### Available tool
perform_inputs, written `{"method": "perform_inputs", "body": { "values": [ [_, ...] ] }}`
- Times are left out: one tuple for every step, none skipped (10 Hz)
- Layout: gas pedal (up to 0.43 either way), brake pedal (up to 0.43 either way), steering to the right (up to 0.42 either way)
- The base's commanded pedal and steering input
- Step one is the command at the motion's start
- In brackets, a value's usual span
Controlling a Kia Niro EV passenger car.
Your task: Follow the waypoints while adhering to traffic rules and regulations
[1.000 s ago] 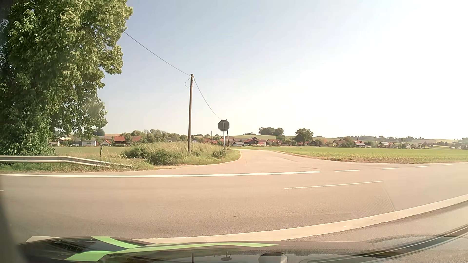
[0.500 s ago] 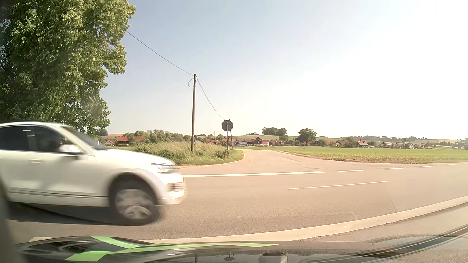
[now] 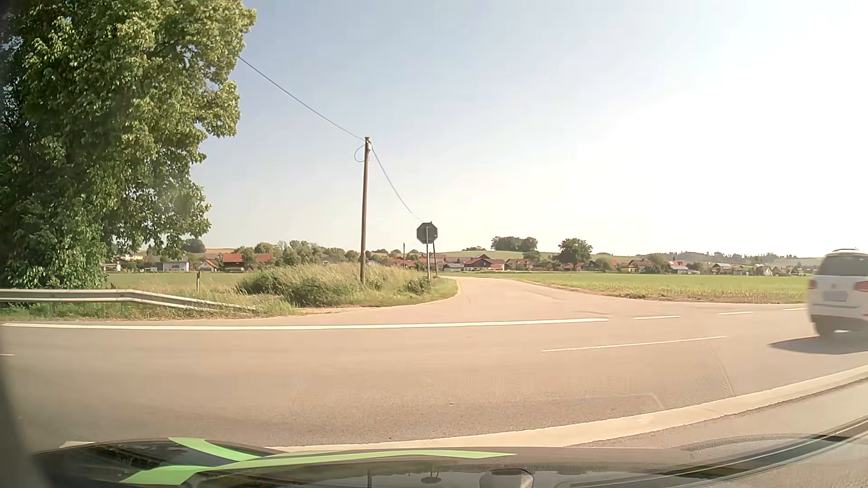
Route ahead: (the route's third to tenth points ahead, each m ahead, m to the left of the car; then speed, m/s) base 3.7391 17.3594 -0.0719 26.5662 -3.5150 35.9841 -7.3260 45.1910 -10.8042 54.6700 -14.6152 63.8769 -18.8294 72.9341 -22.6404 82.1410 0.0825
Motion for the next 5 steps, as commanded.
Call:
{"method": "perform_inputs", "body": {
  "values": [
    [0.000, 0.122, -0.894],
    [0.000, 0.122, -0.893],
    [0.000, 0.122, -0.893],
    [0.000, 0.122, -0.892],
    [0.000, 0.110, -0.890]
  ]
}}
